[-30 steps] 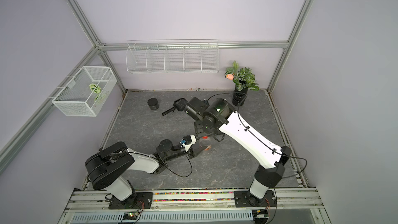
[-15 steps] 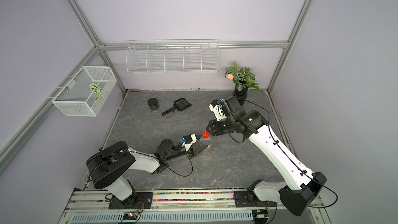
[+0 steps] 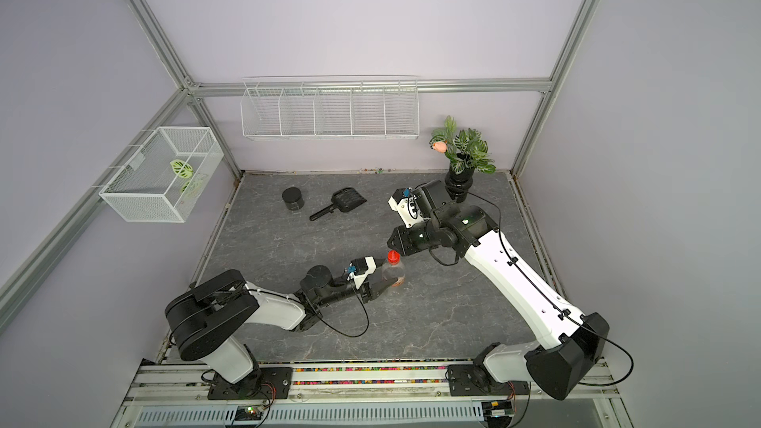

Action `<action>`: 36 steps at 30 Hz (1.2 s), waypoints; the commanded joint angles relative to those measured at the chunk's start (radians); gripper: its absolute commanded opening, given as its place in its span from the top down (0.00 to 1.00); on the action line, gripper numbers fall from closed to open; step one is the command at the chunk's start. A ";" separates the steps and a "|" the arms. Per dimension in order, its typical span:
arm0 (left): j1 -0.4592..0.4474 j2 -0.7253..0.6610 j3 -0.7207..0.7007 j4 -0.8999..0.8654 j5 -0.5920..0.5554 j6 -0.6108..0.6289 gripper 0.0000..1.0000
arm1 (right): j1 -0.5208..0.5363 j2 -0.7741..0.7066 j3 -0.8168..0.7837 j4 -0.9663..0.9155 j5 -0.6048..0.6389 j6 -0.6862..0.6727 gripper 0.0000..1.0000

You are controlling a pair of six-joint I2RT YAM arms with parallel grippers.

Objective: Screw on the bottle caps
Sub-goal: Screw the bottle cap onto the plastic bottle.

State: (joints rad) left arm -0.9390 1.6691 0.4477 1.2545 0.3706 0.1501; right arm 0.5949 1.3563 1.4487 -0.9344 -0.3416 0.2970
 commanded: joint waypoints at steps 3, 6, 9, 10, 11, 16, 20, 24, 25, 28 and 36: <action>-0.006 0.026 -0.003 -0.122 0.024 -0.020 0.44 | -0.007 -0.019 -0.011 -0.035 -0.005 -0.014 0.79; -0.006 0.025 -0.002 -0.125 0.022 -0.021 0.44 | -0.007 -0.022 -0.013 -0.040 -0.008 -0.012 0.80; -0.006 0.026 -0.001 -0.128 0.021 -0.021 0.44 | -0.007 -0.029 -0.019 -0.038 -0.017 -0.012 0.81; -0.006 0.026 -0.001 -0.129 0.022 -0.020 0.44 | -0.008 -0.031 -0.022 -0.038 -0.017 -0.010 0.81; -0.007 0.026 -0.002 -0.129 0.021 -0.020 0.44 | -0.007 -0.034 -0.026 -0.038 -0.017 -0.008 0.82; -0.006 0.026 -0.003 -0.127 0.017 -0.023 0.44 | -0.008 -0.047 -0.041 -0.038 -0.013 -0.002 0.83; -0.006 0.030 -0.003 -0.126 0.014 -0.026 0.44 | -0.010 -0.058 -0.052 -0.038 0.004 0.005 0.83; -0.006 0.031 -0.002 -0.126 0.015 -0.026 0.44 | -0.010 -0.058 -0.054 -0.035 0.008 0.011 0.83; -0.006 0.032 -0.001 -0.127 0.013 -0.027 0.44 | -0.010 -0.058 -0.054 -0.035 0.005 0.011 0.83; -0.007 0.033 -0.001 -0.127 0.009 -0.030 0.44 | -0.010 -0.062 -0.060 -0.041 -0.006 0.008 0.82; -0.006 0.034 0.003 -0.138 -0.002 -0.033 0.44 | -0.008 -0.081 -0.072 -0.065 0.018 0.015 0.84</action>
State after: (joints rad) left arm -0.9390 1.6695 0.4534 1.2446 0.3695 0.1436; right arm 0.5884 1.2922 1.3983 -0.9539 -0.3424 0.3019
